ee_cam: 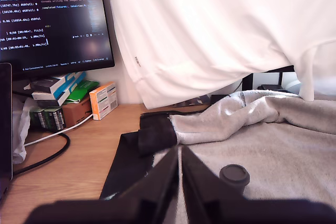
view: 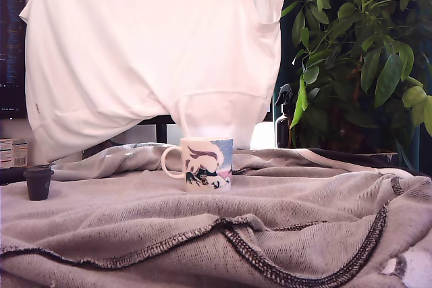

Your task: Pick the grey coffee capsule and place it inside the blue coffee cup

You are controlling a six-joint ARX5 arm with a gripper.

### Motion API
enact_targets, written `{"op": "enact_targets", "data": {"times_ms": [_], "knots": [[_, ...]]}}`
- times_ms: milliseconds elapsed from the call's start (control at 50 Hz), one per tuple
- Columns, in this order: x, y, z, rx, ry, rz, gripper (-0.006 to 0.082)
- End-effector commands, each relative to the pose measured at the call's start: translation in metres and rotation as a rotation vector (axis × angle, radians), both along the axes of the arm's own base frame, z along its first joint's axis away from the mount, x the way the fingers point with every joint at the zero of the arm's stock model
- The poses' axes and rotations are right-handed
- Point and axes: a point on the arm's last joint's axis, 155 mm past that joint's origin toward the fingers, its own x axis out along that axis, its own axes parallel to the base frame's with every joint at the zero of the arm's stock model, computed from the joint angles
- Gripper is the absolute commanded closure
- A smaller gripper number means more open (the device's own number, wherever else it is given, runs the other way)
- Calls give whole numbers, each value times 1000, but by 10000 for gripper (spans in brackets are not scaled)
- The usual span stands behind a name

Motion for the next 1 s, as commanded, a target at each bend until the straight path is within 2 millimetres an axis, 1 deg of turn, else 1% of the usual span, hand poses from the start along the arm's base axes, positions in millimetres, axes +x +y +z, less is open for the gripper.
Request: {"op": "enact_targets", "data": {"times_ms": [0,140,220,280,460,520,580,680,720,760,780,840,880,920,940,980], "knots": [[-1,-28,-29,-37,73,-142,785],[-1,-28,-27,-38,68,-143,785],[0,-30,-18,-43,32,-152,785],[-1,-31,-5,-72,-20,-161,785],[-10,-31,53,-161,-244,-182,781],[-13,-31,64,-174,-290,-188,781],[-14,-31,69,-187,-307,-191,781],[-11,-31,63,-202,-281,-195,757],[-10,-32,60,-222,-265,-202,696],[-8,-33,57,-235,-250,-206,568],[-7,-34,56,-237,-242,-207,491],[-2,-36,48,-239,-208,-210,214],[2,-37,40,-241,-173,-209,82],[5,-38,31,-244,-132,-206,10],[7,-38,27,-243,-116,-206,-8],[11,-39,17,-243,-78,-204,-11]]}}
